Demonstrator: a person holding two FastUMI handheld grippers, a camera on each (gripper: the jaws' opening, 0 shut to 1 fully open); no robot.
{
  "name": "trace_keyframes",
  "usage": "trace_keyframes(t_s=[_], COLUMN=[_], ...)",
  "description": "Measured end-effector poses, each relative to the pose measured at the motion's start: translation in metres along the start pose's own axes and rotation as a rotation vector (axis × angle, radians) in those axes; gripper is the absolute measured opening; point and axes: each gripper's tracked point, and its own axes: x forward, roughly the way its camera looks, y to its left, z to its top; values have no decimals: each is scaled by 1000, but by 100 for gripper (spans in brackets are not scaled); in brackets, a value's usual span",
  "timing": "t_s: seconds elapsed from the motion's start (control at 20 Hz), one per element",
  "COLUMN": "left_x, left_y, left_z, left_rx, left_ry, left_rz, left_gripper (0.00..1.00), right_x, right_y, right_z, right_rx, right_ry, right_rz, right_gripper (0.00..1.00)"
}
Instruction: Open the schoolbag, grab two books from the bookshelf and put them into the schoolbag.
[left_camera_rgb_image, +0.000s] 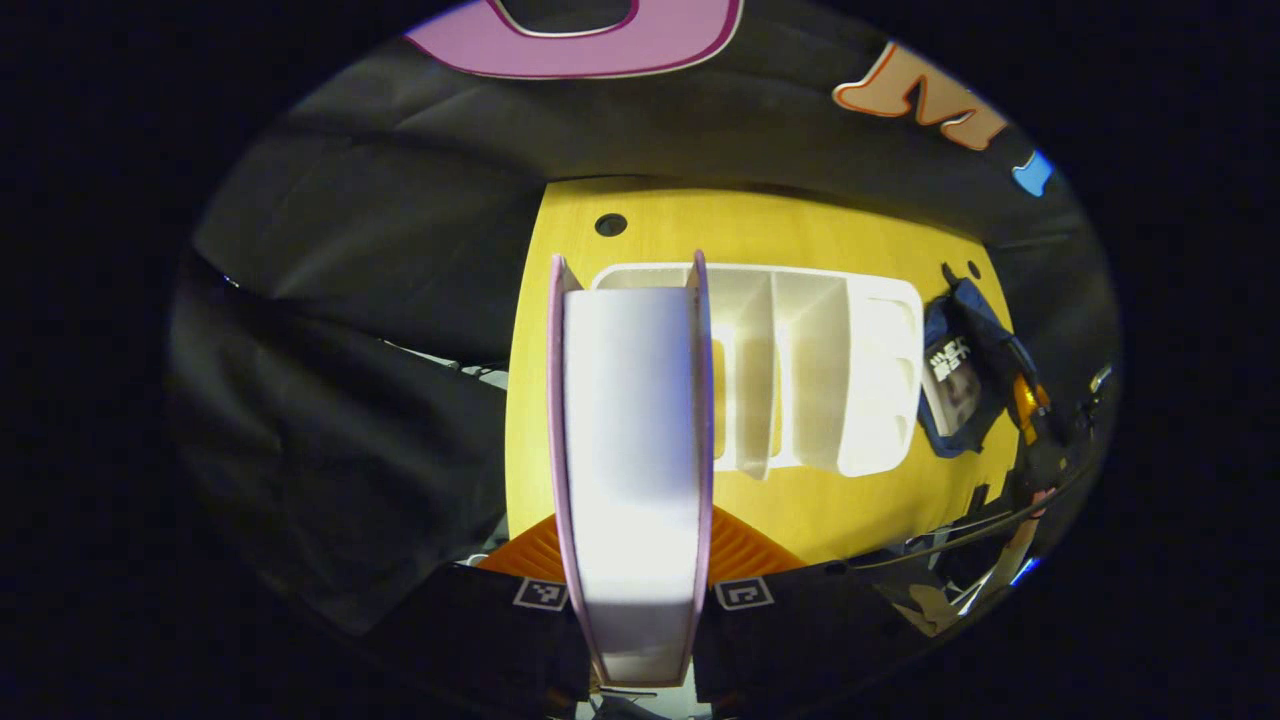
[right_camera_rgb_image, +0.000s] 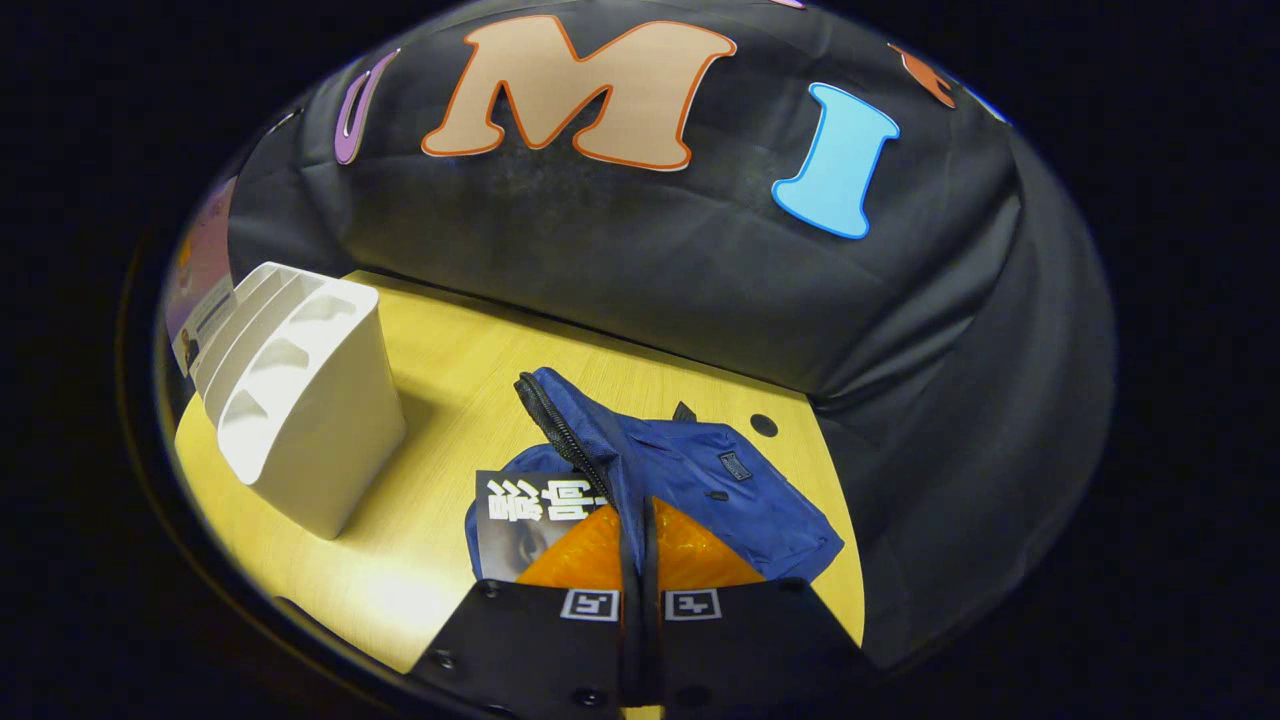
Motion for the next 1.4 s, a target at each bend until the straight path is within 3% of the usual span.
trace_keyframes(t_s=[0.2, 0.45, 0.55, 0.9, 1.2, 1.4], left_x=[-25, -47, -44, -22, 34, 85], left_y=[-60, -143, -175, -265, -355, -400], left_z=[-14, -21, -24, -21, -15, -8], left_rx=[-51, -155, -193, -304, -360, -368], left_ry=[-100, -215, -244, -313, -320, -320], left_rz=[-138, -392, -486, -702, -829, -844], left_gripper=[40, 37, 36, 36, 37, 35], right_x=[-2, -4, -5, -6, -6, -6], right_y=[-3, -9, -11, -15, -17, -19], right_z=[0, -1, -3, -3, -2, 0], right_rx=[-8, -1, -5, -6, 29, 40], right_ry=[-13, -26, -28, -37, -43, -44], right_rz=[35, 70, 81, 115, 128, 132], right_gripper=[2, 3, 2, 3, 3, 2])
